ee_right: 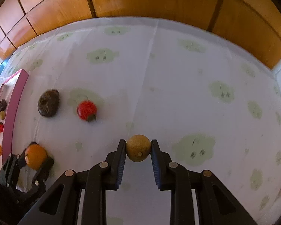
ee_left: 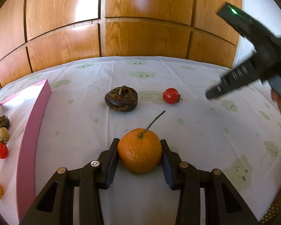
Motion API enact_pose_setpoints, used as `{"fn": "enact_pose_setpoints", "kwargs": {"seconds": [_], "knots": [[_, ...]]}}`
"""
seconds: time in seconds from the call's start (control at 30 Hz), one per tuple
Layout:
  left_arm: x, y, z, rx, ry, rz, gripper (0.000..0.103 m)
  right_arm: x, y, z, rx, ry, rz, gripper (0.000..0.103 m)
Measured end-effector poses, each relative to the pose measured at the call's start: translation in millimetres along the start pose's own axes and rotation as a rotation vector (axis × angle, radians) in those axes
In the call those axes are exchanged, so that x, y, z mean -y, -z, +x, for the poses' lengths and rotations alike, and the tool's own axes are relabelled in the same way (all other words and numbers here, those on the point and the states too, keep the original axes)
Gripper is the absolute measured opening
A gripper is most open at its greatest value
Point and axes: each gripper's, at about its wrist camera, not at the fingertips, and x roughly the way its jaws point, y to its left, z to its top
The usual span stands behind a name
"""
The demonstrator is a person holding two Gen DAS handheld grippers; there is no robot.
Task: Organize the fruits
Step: 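Grasp an orange with the left tool while the right tool grasps a tan fruit, then hold the orange in the left tool while the right tool holds the tan fruit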
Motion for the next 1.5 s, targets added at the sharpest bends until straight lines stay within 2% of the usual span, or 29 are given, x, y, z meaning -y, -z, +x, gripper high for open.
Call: {"fn": "enact_pose_setpoints", "kwargs": {"seconds": [0.43,1.5], "knots": [[4.4,0.2,2.3,-0.008,-0.029,0.033,0.041,0.8,3.6,12.7,-0.009,-0.024,-0.007,0.027],[5.0,1.6,3.0,-0.007,-0.032,0.036,0.041,-15.0,2.6,20.0,-0.005,0.018,-0.058,0.029]]}}
